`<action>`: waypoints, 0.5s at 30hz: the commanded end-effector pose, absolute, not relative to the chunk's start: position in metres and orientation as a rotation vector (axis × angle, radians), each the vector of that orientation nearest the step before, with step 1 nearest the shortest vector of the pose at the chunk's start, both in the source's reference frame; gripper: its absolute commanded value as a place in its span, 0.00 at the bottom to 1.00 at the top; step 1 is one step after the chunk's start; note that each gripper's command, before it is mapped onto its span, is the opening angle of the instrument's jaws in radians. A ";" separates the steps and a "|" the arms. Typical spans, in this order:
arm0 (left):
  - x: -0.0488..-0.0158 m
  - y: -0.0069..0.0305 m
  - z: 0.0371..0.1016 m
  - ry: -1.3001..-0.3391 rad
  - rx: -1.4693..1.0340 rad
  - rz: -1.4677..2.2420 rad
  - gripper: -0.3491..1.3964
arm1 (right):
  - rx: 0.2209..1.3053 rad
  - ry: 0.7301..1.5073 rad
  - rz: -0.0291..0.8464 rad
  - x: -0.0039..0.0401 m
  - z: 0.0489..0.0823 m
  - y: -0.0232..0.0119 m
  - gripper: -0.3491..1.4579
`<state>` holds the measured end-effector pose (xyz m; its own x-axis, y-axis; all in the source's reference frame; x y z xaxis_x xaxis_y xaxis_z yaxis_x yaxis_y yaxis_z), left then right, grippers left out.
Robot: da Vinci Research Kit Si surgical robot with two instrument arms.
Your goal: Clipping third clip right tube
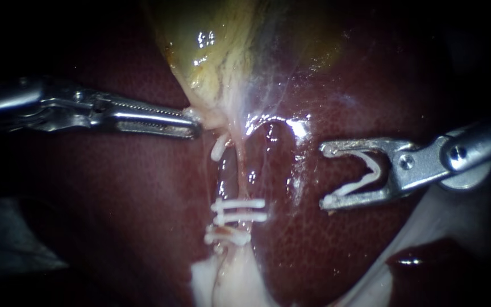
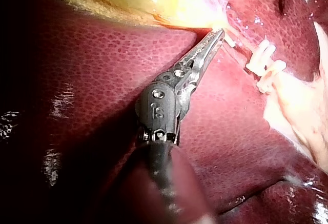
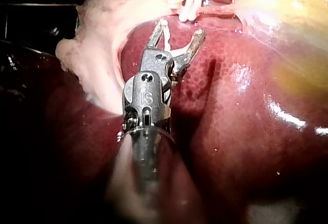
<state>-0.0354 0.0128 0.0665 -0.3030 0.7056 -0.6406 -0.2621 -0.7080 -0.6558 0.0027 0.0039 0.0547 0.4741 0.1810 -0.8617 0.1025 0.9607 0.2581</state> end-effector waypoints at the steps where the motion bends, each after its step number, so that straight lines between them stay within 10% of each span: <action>1: -0.0351 0.0130 0.0661 -0.587 -1.323 2.048 0.00 | 0.292 1.080 0.048 0.0027 0.0547 0.0039 0.47; 15: -0.0314 0.0145 0.0613 -0.589 -1.325 2.014 0.00 | 0.336 1.086 0.076 0.0045 0.0554 0.0046 0.47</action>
<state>-0.0314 0.0145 0.0613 -0.2803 0.7247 -0.6295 -0.2717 -0.6889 -0.6720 0.0049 0.0046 0.0555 0.4703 0.2343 -0.8508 0.1003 0.9437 0.3153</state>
